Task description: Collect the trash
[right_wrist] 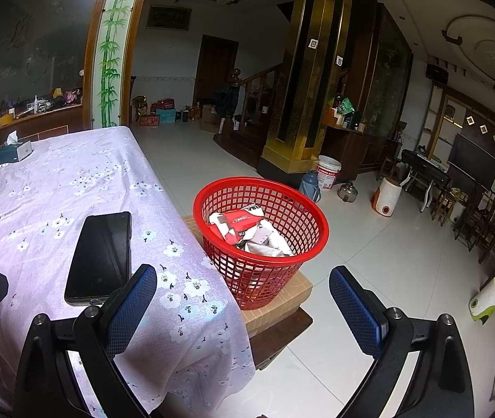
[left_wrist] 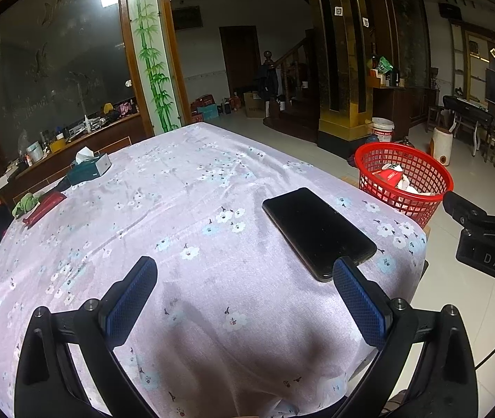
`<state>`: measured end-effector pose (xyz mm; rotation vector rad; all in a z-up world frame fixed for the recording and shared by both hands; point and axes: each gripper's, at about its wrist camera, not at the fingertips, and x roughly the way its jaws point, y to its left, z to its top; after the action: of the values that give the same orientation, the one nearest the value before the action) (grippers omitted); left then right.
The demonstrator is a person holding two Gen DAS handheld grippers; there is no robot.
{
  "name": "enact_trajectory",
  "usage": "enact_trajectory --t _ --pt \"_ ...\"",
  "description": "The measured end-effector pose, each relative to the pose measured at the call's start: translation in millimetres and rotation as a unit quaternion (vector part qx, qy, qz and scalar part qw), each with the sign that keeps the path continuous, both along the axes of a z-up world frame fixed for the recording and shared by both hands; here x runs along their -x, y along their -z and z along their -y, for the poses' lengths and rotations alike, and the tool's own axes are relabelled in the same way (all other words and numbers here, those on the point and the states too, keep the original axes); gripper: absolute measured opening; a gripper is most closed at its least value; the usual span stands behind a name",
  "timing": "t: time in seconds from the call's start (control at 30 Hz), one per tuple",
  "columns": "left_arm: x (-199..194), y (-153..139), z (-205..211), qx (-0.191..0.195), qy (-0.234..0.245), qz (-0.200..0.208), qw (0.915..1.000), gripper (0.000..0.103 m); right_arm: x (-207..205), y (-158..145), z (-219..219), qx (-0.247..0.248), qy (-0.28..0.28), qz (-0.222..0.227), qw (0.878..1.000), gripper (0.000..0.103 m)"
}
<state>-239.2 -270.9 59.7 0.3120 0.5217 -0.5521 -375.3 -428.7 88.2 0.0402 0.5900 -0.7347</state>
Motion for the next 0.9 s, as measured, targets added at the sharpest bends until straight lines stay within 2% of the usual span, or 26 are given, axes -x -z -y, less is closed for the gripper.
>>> enact_trajectory --t 0.9 --pt "-4.3 0.3 -1.5 0.000 0.001 -0.001 1.0000 0.100 -5.1 2.2 -3.6 -0.001 -0.004 0.001 1.000 0.100"
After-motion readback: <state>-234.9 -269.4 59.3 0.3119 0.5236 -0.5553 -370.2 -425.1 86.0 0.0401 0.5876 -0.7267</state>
